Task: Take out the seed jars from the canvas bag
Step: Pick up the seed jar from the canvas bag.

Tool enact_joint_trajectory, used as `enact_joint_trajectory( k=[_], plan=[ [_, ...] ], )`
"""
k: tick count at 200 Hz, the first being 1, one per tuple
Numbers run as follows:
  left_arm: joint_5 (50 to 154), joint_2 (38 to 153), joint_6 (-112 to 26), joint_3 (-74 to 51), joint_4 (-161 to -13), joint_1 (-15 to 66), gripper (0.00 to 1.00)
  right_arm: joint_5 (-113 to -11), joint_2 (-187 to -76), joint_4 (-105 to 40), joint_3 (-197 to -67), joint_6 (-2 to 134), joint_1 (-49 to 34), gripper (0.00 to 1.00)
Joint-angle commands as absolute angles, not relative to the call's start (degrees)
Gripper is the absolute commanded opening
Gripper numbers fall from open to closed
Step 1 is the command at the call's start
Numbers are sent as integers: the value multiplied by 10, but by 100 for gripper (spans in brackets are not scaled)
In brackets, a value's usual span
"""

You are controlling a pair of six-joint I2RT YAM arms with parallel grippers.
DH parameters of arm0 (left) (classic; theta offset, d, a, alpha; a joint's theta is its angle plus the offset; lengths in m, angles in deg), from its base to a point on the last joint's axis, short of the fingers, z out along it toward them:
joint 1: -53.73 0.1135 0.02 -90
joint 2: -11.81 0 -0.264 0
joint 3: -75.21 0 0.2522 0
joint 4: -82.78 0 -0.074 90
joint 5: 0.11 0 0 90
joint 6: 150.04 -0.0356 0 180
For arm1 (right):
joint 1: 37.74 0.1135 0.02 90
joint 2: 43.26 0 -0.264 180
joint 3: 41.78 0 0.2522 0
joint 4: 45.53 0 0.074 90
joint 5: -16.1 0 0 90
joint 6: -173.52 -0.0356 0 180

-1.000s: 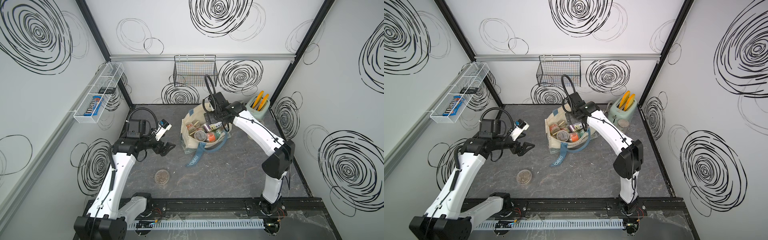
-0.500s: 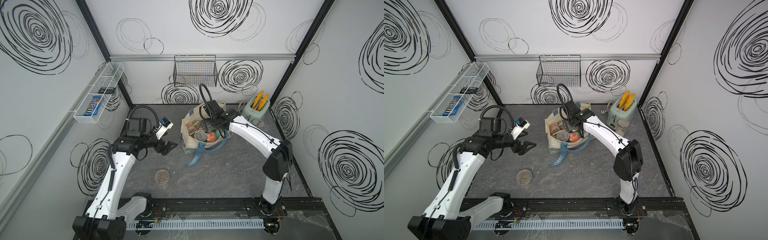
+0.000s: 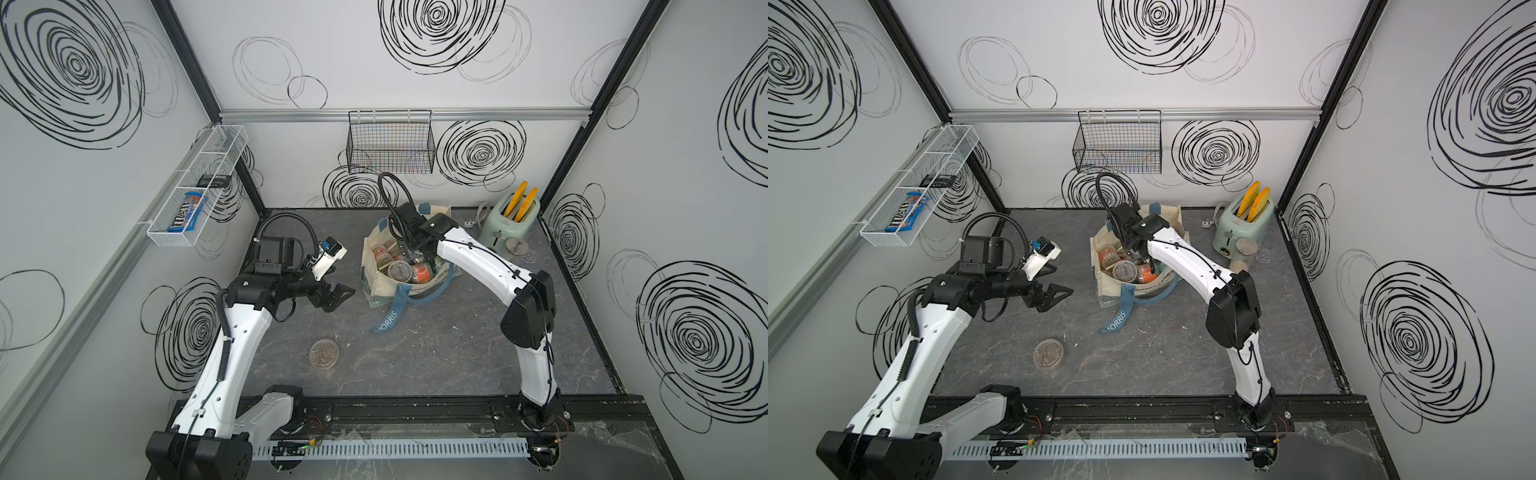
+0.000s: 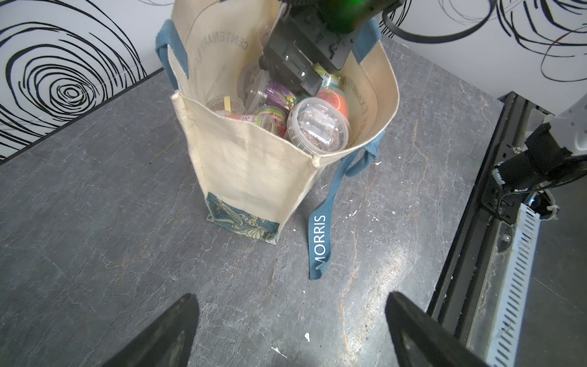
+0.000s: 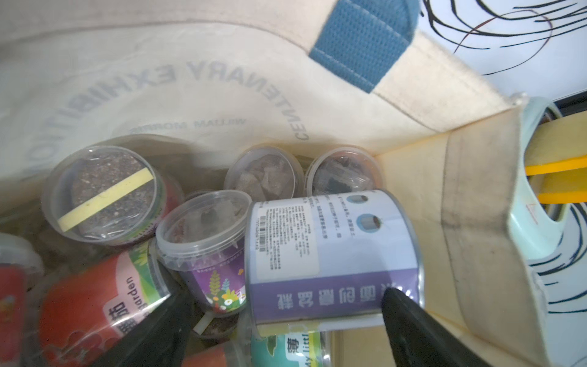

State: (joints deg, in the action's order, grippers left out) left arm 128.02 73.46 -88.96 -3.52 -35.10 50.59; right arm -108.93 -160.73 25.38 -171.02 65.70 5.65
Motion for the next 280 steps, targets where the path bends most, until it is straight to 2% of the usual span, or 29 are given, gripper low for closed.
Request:
enact_joint_trajectory(
  k=[1,60,123,208,223,280],
  plan=[
    [1294,730,-895,-30,-354,503,96,-1137,-1614,297,-1719,641,52,97],
    [1295,727,-893,-22,-358,503,96,-1162,-1609,302,-1712,635,53,97],
    [1294,722,-894,-16,-360,504,96,-1118,-1612,280,-1682,642,44,97],
    [1295,725,-890,-17,-364,506,96,-1128,-1605,235,-1636,681,28,97],
    [1295,725,-889,-17,-364,507,96,-1111,-1600,221,-1633,701,27,100],
    [1301,723,-870,-22,-374,512,96,-1073,-1569,203,-1633,703,20,81]
  ],
)
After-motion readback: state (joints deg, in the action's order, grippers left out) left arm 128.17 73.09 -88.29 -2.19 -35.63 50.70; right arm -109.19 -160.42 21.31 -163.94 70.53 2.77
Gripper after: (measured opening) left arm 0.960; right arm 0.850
